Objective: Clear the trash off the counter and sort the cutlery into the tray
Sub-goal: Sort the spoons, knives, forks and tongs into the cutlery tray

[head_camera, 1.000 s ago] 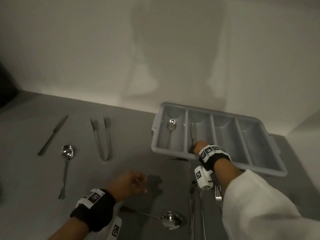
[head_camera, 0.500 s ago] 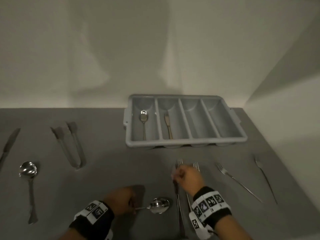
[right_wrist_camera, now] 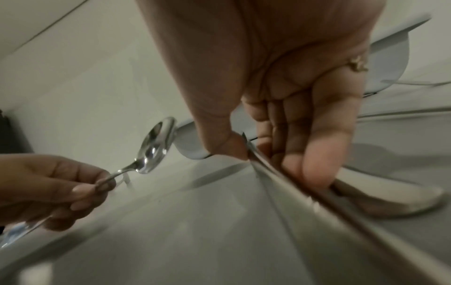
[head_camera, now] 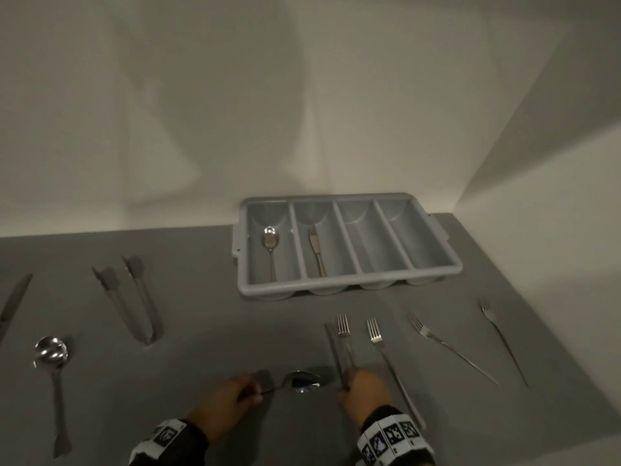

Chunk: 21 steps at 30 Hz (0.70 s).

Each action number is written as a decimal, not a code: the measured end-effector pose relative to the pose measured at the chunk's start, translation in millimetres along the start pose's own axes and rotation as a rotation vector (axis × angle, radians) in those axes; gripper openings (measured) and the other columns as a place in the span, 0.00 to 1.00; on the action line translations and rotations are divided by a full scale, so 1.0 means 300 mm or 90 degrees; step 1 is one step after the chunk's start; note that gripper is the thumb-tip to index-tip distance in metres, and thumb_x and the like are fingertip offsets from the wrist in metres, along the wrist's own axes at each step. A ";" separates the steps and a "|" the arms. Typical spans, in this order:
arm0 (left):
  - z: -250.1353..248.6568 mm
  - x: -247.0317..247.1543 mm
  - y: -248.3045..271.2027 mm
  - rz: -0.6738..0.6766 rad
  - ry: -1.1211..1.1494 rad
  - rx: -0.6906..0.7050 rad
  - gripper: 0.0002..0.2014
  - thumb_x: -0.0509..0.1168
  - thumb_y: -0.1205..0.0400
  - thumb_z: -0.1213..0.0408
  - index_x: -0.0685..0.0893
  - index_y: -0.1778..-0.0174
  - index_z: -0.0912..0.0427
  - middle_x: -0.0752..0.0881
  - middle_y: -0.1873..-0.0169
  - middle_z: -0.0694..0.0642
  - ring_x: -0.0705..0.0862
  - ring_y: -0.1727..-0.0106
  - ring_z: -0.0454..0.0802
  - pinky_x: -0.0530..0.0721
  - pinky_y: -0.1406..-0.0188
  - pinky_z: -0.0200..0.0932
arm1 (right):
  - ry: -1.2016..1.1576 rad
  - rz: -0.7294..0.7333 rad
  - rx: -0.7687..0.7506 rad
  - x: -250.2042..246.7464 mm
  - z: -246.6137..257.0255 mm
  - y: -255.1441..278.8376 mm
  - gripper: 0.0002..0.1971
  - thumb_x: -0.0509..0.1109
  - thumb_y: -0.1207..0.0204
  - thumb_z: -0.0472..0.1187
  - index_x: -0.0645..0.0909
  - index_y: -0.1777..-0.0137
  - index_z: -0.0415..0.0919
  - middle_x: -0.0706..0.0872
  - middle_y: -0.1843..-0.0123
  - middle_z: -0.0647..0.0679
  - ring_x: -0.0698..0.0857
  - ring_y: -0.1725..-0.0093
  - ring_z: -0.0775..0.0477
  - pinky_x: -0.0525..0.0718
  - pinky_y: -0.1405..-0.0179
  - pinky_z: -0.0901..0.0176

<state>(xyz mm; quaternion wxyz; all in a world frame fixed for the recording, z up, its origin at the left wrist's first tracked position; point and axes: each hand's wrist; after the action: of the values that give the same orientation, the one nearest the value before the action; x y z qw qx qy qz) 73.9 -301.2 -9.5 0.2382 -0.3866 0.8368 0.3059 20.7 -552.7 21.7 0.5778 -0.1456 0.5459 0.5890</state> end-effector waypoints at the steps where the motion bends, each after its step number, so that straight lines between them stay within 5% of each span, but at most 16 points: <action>1: -0.012 -0.008 0.011 -0.038 0.046 0.008 0.20 0.67 0.24 0.59 0.74 0.62 0.20 0.85 0.69 0.34 0.80 0.62 0.23 0.72 0.62 0.20 | -0.016 -0.010 -0.013 -0.006 -0.008 -0.002 0.09 0.64 0.26 0.40 0.80 0.49 0.41 0.87 0.47 0.43 0.84 0.44 0.42 0.80 0.45 0.57; 3: -0.065 -0.054 0.021 -0.124 0.131 0.013 0.11 0.66 0.26 0.54 0.78 0.62 0.27 0.84 0.65 0.24 0.81 0.64 0.29 0.74 0.64 0.22 | -0.087 -0.041 -0.038 -0.032 -0.013 0.007 0.02 0.65 0.28 0.42 0.76 0.57 0.47 0.85 0.58 0.46 0.85 0.53 0.44 0.81 0.49 0.56; 4: -0.105 -0.089 0.018 -0.167 0.172 0.013 0.06 0.66 0.26 0.55 0.82 0.63 0.36 0.85 0.64 0.26 0.82 0.65 0.32 0.75 0.65 0.21 | -0.137 -0.070 -0.051 -0.047 -0.018 0.012 0.03 0.66 0.28 0.42 0.74 0.61 0.48 0.82 0.63 0.48 0.84 0.60 0.46 0.82 0.54 0.55; 6: -0.169 -0.156 -0.021 -0.267 0.253 0.023 0.09 0.65 0.22 0.65 0.82 0.61 0.43 0.89 0.67 0.46 0.82 0.66 0.40 0.77 0.66 0.21 | -0.227 -0.132 -0.082 -0.079 -0.033 0.018 0.12 0.65 0.25 0.42 0.69 0.68 0.54 0.79 0.71 0.52 0.78 0.72 0.56 0.78 0.65 0.57; 9: -0.259 -0.270 -0.128 -0.358 0.329 0.058 0.09 0.60 0.19 0.66 0.78 0.52 0.46 0.83 0.61 0.50 0.79 0.59 0.48 0.79 0.53 0.34 | -0.299 -0.193 -0.117 -0.134 -0.045 0.018 0.16 0.62 0.22 0.41 0.66 0.68 0.57 0.79 0.74 0.54 0.77 0.76 0.61 0.72 0.73 0.69; 13: -0.311 -0.352 -0.368 -0.351 0.237 0.038 0.16 0.55 0.20 0.76 0.77 0.39 0.60 0.81 0.43 0.62 0.79 0.41 0.58 0.75 0.36 0.53 | -0.390 -0.261 -0.148 -0.199 -0.078 0.011 0.20 0.61 0.22 0.36 0.69 0.63 0.68 0.85 0.66 0.49 0.83 0.64 0.64 0.74 0.68 0.79; 16: -0.311 -0.345 -0.535 -0.331 0.117 -0.054 0.20 0.54 0.24 0.82 0.75 0.35 0.70 0.81 0.42 0.73 0.79 0.38 0.68 0.74 0.35 0.54 | -0.409 -0.281 -0.148 -0.225 -0.120 0.005 0.21 0.62 0.22 0.36 0.70 0.61 0.71 0.86 0.65 0.46 0.83 0.62 0.52 0.77 0.65 0.69; 19: -0.296 -0.318 -0.635 -0.230 -0.013 -0.170 0.20 0.58 0.23 0.76 0.74 0.34 0.71 0.80 0.40 0.77 0.77 0.37 0.73 0.75 0.34 0.57 | -0.413 -0.289 -0.157 -0.251 -0.162 0.005 0.22 0.63 0.23 0.36 0.70 0.61 0.72 0.85 0.67 0.64 0.82 0.68 0.59 0.74 0.70 0.76; 21: -0.297 -0.309 -0.664 -0.160 -0.061 -0.194 0.17 0.62 0.24 0.73 0.77 0.38 0.71 0.82 0.40 0.74 0.79 0.38 0.69 0.77 0.36 0.53 | -0.417 -0.289 -0.151 -0.267 -0.193 -0.001 0.25 0.65 0.24 0.35 0.70 0.62 0.75 0.82 0.75 0.64 0.78 0.75 0.61 0.72 0.74 0.76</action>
<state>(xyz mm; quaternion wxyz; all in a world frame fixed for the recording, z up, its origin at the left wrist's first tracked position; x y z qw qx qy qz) 271.8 -419.1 46.6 0.2532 -0.5048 0.7136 0.4146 17.5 -641.5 64.9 0.8152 -0.1326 0.2155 0.5209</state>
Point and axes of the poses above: each hand's wrist, its own y-axis away from the middle knuckle, its own x-axis out of the palm, z = x × y
